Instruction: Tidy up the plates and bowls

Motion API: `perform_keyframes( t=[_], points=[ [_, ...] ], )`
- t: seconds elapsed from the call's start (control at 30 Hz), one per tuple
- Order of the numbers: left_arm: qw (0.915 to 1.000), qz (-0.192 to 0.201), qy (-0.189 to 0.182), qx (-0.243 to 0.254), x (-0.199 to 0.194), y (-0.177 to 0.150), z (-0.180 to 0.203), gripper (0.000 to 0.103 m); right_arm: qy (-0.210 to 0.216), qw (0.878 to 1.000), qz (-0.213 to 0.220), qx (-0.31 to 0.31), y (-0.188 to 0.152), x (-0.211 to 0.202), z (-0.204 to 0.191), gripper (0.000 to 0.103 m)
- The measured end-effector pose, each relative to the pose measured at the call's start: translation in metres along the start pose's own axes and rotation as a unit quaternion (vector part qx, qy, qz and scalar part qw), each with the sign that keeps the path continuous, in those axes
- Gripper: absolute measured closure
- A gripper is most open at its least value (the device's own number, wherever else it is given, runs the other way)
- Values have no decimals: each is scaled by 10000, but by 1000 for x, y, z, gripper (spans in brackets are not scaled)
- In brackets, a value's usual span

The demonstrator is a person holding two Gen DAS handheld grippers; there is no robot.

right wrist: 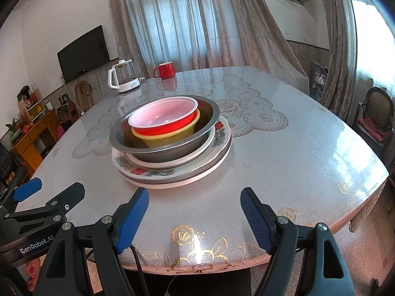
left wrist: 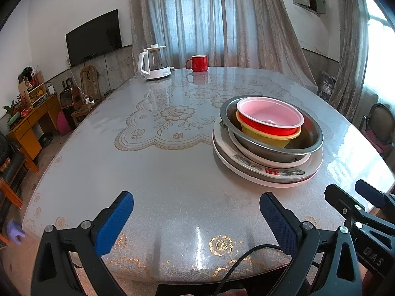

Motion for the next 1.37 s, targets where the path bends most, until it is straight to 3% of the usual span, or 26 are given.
perform_keyframes(
  t=[1.23,1.37],
  points=[
    [9996,-112,-220,153,9,7,13,0,-80,9998,-16,168,15,10,16,25],
    [9999,31,-140,80,10,11,11,0,-86,9998,-9,178,20,14,20,25]
  ],
)
Point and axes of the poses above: each gripper's, at about its wrist camera, not at the fingertips, and x roughly the way its jaws point, z to its right, y to its top, the point moved 5 cm from there along x, roughly the way its jaws point, and after that the axes turned 3 degrees about y, right-handed, at the moved point
